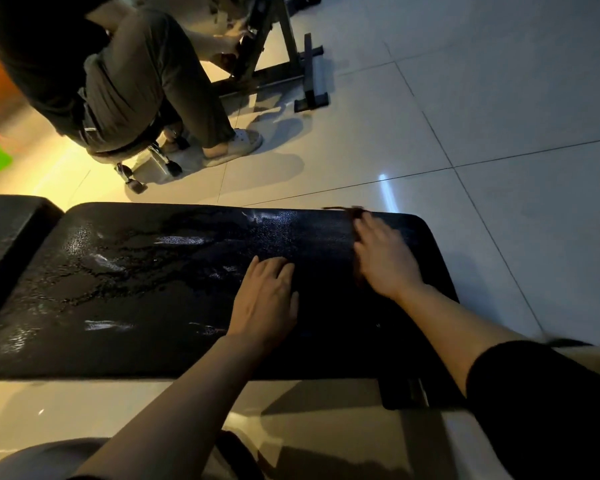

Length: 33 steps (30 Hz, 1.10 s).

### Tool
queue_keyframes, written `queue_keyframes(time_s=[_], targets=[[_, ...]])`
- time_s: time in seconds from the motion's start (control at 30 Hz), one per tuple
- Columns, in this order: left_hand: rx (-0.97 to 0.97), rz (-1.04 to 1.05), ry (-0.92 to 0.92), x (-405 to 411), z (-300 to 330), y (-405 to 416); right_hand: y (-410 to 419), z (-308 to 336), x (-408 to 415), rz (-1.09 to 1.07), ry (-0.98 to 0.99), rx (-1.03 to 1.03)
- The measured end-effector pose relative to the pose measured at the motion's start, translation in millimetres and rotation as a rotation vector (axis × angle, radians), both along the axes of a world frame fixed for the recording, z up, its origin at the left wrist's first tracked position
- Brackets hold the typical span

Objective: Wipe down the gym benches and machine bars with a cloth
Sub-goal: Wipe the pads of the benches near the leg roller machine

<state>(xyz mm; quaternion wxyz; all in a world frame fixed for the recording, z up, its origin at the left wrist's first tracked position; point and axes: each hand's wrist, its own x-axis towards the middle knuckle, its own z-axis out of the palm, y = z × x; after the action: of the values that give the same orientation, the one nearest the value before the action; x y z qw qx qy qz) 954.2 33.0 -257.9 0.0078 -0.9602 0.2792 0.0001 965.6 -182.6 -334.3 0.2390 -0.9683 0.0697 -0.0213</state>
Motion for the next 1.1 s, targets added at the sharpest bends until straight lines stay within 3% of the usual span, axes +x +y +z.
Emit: queue_keyframes(time_s=[0.17,0.37,0.5,0.67,0.77,0.83,0.97,1.1], targets=[[-0.025,-0.020,-0.006,-8.9,-1.1,2.4,-2.1,-4.9,-2.1,-0.227,0.061,0.028],[0.003,0.016,-0.019,-12.4,6.4,13.9,103.3,28.4,17.8,0.170,-0.072,0.043],[0.008,0.010,-0.011,-14.3,6.3,7.7,77.6,23.1,3.7,0.243,-0.075,-0.009],[-0.010,-0.021,-0.003,-21.7,0.2,-2.7,-9.0,-3.5,-31.8,-0.109,0.008,0.012],[-0.008,-0.023,0.007,-30.0,-0.3,-2.7,-6.9,-5.9,-30.0,-0.279,0.067,0.020],[-0.002,-0.007,0.011,-33.8,1.9,1.3,29.2,2.1,-20.5,-0.212,0.034,0.015],[-0.022,0.037,-0.007,-38.2,2.1,7.2,99.6,18.1,-27.1,0.168,-0.069,-0.036],[-0.019,0.044,0.009,-48.2,-1.0,3.1,72.5,17.7,-45.6,0.250,-0.065,-0.044]])
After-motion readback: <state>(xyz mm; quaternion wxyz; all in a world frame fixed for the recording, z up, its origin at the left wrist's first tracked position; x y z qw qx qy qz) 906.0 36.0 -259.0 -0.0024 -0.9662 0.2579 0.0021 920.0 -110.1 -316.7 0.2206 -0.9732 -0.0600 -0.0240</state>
